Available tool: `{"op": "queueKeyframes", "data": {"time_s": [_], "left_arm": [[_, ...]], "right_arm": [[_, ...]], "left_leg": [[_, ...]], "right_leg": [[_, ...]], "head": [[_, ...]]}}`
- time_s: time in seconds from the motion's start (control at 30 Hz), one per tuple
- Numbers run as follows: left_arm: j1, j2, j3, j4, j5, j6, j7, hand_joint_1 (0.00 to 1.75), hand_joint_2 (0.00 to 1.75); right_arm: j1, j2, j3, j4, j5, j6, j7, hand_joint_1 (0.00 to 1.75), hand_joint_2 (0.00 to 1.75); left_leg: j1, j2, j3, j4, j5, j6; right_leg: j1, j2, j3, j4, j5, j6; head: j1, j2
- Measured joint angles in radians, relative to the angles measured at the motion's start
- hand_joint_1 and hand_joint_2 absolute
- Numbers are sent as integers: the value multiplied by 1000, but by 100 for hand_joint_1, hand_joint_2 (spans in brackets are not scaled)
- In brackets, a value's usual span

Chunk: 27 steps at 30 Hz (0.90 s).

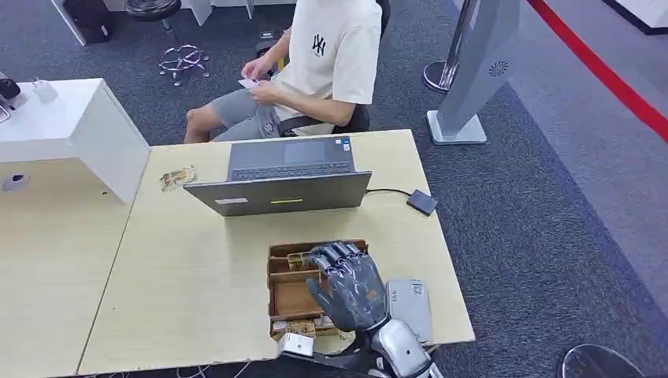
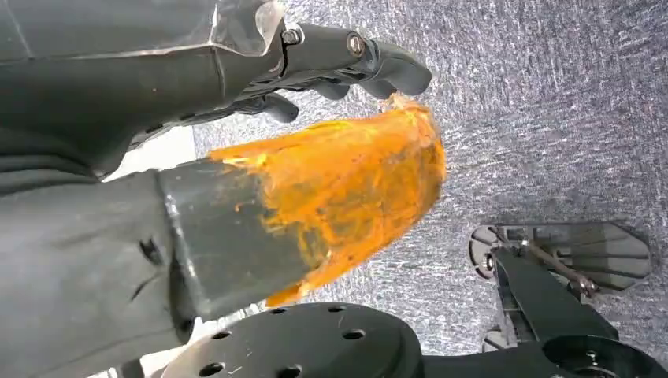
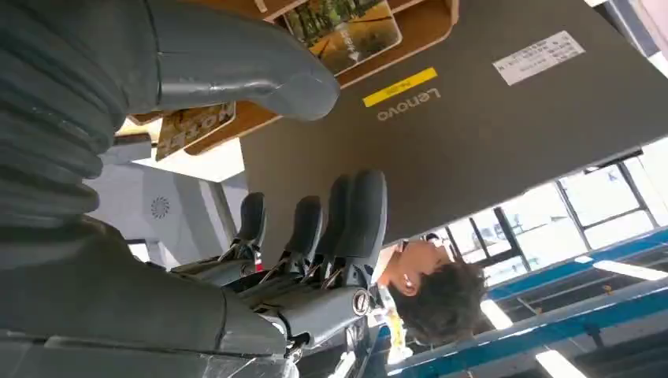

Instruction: Pass the card to the sensor for recognition and then transmit it.

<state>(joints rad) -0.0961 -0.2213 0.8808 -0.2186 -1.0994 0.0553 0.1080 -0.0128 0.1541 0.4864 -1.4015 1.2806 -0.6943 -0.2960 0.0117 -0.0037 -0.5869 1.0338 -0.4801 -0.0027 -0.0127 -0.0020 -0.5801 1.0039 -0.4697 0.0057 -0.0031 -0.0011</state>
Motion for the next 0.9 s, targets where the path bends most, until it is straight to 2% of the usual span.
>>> {"op": "queueKeyframes", "data": {"time_s": [0.3, 0.6, 0.9], "left_arm": [[0, 2, 3, 0, -5, 0, 6, 0, 0], [0, 3, 16, 0, -16, -1, 6, 0, 0], [1, 3, 17, 0, -16, -1, 6, 0, 0]], "right_arm": [[-5, -5, -57, 13, 13, 0, 3, 75, 175], [-6, -7, -142, 12, 32, -1, 6, 75, 175], [-6, -7, -163, 12, 32, -1, 6, 75, 175]], "left_leg": [[0, 0, 0, 0, 0, 0], [0, 0, 0, 0, 0, 0], [0, 0, 0, 0, 0, 0]], "right_leg": [[0, 0, 0, 0, 0, 0], [0, 0, 0, 0, 0, 0], [0, 0, 0, 0, 0, 0]], "head": [[0, 0], [0, 0], [0, 0]]}}
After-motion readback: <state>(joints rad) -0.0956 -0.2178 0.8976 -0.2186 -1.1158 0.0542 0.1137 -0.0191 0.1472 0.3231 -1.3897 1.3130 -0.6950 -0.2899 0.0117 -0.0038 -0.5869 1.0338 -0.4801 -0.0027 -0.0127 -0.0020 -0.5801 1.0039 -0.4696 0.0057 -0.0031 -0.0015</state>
